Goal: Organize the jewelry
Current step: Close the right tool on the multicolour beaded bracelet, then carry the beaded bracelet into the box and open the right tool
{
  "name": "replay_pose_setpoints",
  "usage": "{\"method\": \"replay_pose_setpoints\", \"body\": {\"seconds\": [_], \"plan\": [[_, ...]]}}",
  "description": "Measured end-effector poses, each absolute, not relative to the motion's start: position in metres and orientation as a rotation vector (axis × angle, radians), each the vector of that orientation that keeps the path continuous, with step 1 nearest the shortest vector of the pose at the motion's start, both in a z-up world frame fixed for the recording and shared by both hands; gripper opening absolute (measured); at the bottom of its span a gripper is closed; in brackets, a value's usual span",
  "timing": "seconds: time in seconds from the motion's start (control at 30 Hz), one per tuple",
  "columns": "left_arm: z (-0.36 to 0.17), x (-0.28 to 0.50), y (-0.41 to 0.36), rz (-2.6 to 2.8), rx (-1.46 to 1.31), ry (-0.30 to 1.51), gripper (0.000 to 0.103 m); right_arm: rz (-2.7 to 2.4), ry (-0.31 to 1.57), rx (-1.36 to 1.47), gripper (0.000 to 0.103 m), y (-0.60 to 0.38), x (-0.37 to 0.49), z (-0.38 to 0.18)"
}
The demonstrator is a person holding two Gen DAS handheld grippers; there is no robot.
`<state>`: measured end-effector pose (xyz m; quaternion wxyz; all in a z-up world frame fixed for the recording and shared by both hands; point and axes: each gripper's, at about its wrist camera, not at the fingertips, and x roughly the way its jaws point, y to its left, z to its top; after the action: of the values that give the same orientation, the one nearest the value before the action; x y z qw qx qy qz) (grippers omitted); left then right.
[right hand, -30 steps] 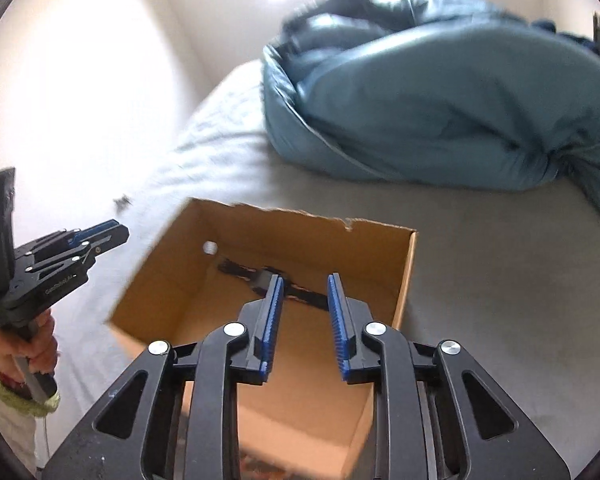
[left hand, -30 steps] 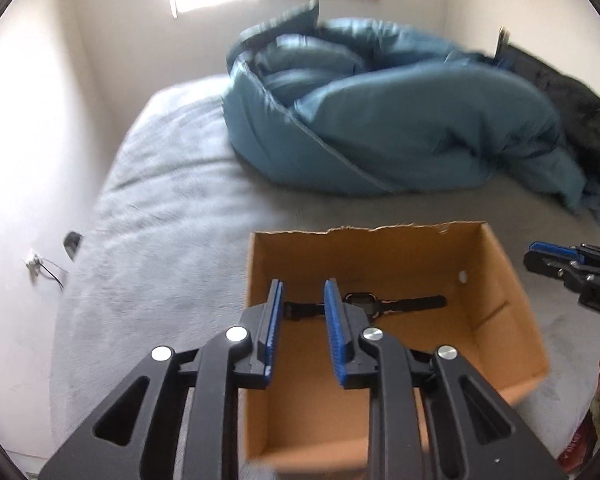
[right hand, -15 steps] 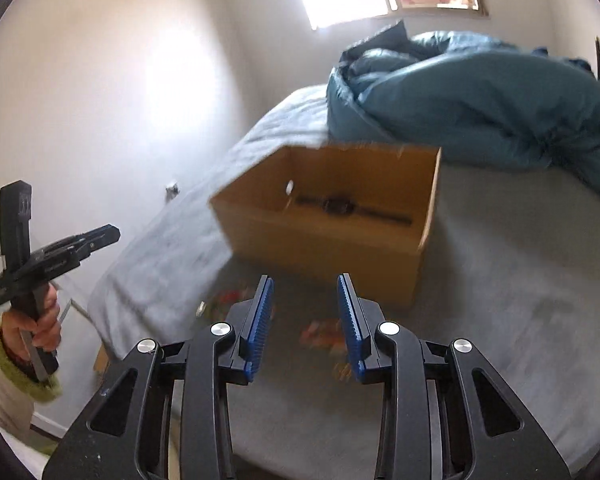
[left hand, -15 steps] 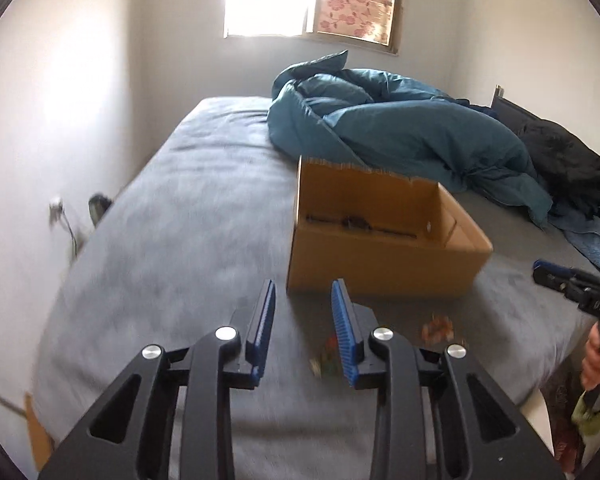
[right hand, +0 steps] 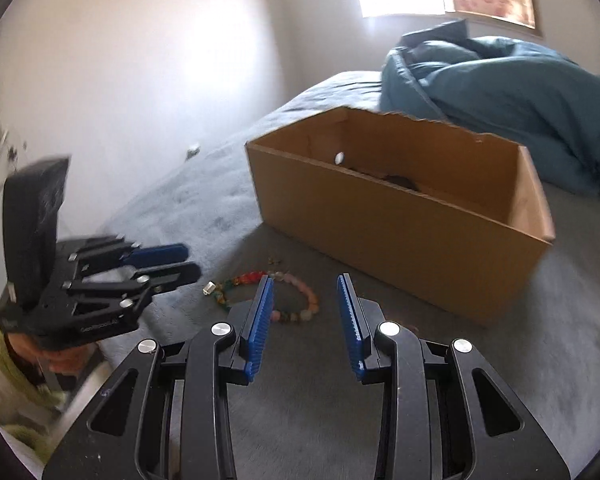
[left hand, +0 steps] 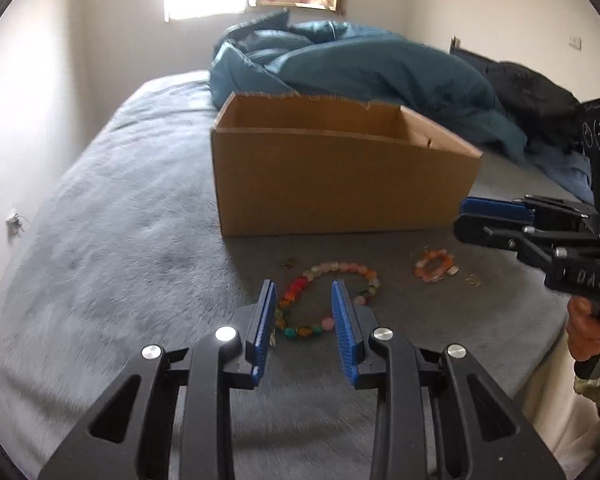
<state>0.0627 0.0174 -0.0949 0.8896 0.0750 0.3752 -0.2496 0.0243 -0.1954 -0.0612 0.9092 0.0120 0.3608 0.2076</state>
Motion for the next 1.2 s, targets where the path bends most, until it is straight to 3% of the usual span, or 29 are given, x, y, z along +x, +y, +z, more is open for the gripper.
{"method": "replay_pose_setpoints", "body": {"seconds": [0.43, 0.83, 0.93, 1.2], "plan": [[-0.138, 0.105, 0.004, -0.542, 0.228, 0.898, 0.022, 0.492, 0.895, -0.110, 0.021, -0.167, 0.066, -0.114], [-0.148, 0.117, 0.001, -0.556, 0.211, 0.937, 0.015, 0.486, 1.003, -0.039, 0.014, -0.166, 0.083, -0.135], [-0.148, 0.117, 0.002, -0.550, 0.207, 0.935, 0.009, 0.475, 1.010, -0.043, 0.008, -0.165, 0.085, -0.137], [-0.127, 0.114, 0.028, -0.587, 0.071, 0.908, 0.009, 0.453, 0.931, -0.003, 0.008, -0.171, 0.064, -0.104]]}}
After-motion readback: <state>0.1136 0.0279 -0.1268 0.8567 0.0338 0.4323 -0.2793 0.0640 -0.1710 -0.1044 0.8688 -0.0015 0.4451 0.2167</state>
